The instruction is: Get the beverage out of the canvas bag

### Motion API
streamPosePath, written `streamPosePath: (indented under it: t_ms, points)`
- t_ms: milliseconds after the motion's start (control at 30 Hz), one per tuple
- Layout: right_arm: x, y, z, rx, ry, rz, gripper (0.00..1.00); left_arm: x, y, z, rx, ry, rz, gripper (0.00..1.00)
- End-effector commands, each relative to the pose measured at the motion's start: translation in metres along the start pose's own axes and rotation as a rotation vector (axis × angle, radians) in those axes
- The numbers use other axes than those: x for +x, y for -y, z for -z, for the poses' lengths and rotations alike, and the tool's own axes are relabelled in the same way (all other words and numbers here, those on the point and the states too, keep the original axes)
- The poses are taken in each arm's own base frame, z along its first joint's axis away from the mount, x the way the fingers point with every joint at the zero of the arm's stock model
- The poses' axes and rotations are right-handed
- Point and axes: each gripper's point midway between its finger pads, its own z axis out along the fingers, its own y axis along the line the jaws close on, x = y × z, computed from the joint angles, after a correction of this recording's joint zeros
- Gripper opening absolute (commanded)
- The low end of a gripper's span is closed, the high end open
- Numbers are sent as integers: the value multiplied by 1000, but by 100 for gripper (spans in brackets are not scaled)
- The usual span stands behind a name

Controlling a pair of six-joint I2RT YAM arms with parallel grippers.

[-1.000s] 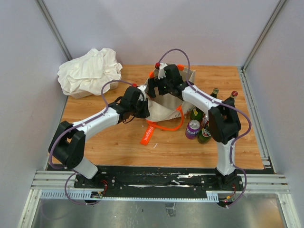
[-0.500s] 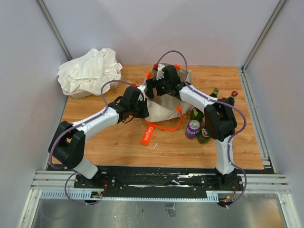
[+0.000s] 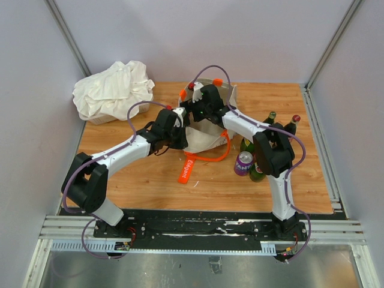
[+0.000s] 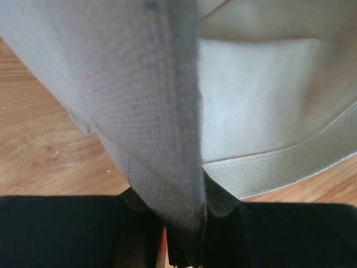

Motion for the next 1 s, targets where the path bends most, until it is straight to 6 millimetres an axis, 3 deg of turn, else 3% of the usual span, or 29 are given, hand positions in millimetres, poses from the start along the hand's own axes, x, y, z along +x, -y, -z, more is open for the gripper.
streamPosePath:
  t_ms: [0,100,267,433,733,833,933,967]
  points:
    - [9,-40,-3,-102,9,59,99,5,6,-5,38,-33,-27,14]
    - [6,-37,-5,-84,5,62,99,4,7,-6,45,-33,-30,14]
    - [18,-36,-25,-94,-41,51,100,5,11,-8,65,-41,-31,14]
    - [39,-33,-40,-79,-102,38,83,8,11,-8,69,-46,-27,14]
    - [67,-21,-49,-40,-133,51,65,12,11,-10,77,-54,-17,14]
    - [68,-14,-49,-6,-131,58,51,13,10,-10,74,-54,-13,14]
    - [60,-11,-42,19,-114,83,30,14,10,-10,70,-50,-8,14]
    - [54,-11,-39,25,-105,97,11,14,9,-10,68,-49,-7,14]
